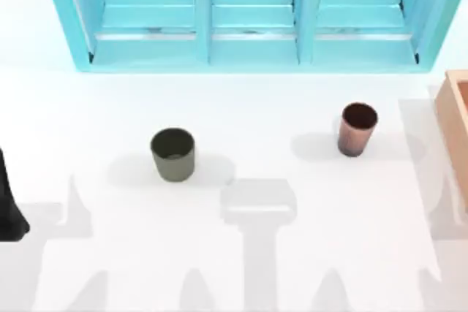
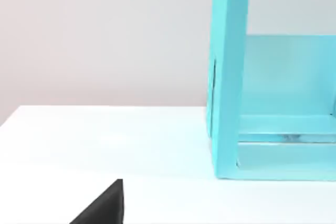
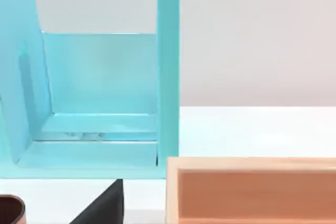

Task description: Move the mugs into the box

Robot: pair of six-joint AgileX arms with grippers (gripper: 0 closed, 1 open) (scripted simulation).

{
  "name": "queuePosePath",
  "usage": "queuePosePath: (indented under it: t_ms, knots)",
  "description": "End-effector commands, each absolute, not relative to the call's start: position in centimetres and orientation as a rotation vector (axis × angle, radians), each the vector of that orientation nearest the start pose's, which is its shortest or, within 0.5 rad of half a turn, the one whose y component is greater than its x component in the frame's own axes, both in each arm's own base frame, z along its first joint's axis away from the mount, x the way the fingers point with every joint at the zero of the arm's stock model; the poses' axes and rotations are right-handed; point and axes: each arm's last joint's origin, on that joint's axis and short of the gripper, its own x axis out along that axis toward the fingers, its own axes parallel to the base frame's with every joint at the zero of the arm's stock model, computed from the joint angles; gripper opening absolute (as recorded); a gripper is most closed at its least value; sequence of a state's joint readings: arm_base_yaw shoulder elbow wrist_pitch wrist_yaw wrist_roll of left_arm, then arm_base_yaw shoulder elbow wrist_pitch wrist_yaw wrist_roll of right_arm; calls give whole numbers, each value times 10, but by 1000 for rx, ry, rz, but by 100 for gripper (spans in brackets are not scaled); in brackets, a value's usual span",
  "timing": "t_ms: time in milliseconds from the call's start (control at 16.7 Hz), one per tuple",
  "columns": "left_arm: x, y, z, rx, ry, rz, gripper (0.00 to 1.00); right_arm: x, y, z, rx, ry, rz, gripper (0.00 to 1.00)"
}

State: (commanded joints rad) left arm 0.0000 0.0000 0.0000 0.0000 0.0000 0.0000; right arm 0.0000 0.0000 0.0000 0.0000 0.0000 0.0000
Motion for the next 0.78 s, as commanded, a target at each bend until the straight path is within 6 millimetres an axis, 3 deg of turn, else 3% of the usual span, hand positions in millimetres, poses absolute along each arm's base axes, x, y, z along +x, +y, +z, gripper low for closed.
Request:
queuePosePath:
  t_ms: [180,360,600,780]
  knots:
    - [106,-1,160,0,0,0,100,106,-1,162,3,3,2,100]
    - [106,-1,160,0,0,0,100,106,2,180,32,35,22,100]
    - [106,-1,160,0,0,0,100,115,11,225,102,159,73,100]
    - [106,-1,160,0,0,0,100,136,26,267,158,306,114,100]
